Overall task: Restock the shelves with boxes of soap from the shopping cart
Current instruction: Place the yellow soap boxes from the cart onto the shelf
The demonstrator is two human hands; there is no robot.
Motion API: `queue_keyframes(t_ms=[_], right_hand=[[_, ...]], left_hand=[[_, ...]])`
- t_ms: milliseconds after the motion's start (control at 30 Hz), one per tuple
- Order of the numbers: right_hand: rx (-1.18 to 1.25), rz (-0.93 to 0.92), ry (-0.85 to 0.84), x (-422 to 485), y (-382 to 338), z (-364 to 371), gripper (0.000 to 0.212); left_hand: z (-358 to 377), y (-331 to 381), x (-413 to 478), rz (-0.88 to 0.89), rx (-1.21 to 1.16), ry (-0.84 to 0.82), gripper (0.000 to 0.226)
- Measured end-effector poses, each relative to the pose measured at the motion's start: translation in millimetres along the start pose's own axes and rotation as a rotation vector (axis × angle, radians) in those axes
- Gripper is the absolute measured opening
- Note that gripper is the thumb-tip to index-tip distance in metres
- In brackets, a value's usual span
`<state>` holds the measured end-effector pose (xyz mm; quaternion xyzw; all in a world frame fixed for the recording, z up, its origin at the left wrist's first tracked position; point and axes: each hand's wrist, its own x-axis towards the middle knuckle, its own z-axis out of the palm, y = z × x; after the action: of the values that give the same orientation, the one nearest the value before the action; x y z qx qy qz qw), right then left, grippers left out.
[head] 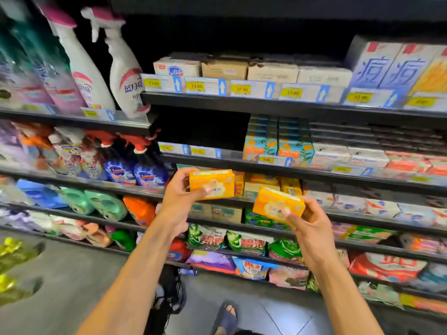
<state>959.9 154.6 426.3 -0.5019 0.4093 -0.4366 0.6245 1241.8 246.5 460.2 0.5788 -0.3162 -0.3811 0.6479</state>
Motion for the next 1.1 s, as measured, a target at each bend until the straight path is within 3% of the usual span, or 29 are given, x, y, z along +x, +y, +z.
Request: queue_keyframes(t_ms=[333,667,1100], right_hand=[[0.065,-0.069,0.059,52,7,35,0.047],[0.076,-0.099,0.097,76,29,55,0.045],[0.092,-0.162,0.152,88,49,50,0.047]], left_hand=[[-12,43,157,0.169,0.315,-0.085,0.045],[-2,39,262,0.121,0.409,-0.18,0.051],[29,27,333,0.112,0.541,-0.313,0.044]])
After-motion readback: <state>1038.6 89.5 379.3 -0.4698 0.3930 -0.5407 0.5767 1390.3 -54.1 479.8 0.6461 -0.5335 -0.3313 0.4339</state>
